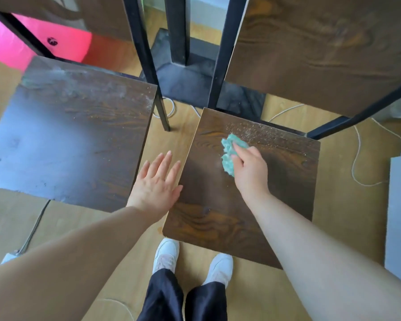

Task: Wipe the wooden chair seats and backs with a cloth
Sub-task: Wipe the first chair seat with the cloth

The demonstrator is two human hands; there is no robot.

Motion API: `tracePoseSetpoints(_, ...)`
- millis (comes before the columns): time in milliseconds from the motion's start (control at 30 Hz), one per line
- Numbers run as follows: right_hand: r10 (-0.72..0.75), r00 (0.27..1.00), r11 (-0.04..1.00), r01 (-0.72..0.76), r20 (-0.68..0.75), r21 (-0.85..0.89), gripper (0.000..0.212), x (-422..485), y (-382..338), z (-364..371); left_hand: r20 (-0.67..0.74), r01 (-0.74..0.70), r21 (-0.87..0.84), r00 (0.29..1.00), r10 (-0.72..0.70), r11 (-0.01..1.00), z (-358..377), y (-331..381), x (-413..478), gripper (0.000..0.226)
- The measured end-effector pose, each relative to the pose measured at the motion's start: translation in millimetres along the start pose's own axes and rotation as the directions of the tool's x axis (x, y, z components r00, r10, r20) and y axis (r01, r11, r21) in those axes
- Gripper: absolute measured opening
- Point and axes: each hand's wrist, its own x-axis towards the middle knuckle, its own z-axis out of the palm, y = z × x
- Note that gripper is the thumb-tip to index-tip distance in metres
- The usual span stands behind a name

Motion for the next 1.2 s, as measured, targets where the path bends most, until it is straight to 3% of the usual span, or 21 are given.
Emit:
tracePoseSetpoints(167,0.009,0.995,0.996,-0.018,-0.102,-0.088,0.037,104,-5,-10,-0.036,-0.015,0.014,0.999,0.016,1.0,-11,6,53,0.063)
tracePoseSetpoints(467,-0.079,0.996,0.976,0.087,0.051,-0.202,0.037,124,-4,23,-0.042,-0.017,-0.005,0.999,0.016,1.0,-11,12,75,0.064)
tracePoseSetpoints(633,-0.116,0.992,0.972,0.125,0.059,-0.198,0.04,84,-1,36,0.003,-0.019,0.001,1.0,0.019,1.0,-9,14,66,0.063)
tracePoseSetpoints(800,-0.218,0.963,0.937,0.253,0.162,-0.24,0.046,16,7,45,0.022,-0.001,-0.031,1.0,0.001,1.0,-2,17,42,0.063)
tracePoseSetpoints(1200,-0.287,0.885,0.918,0.364,0.367,-0.158,0.04,-141,38,58,0.103,-0.011,-0.016,0.995,0.013,1.0,31,23,-46,0.063)
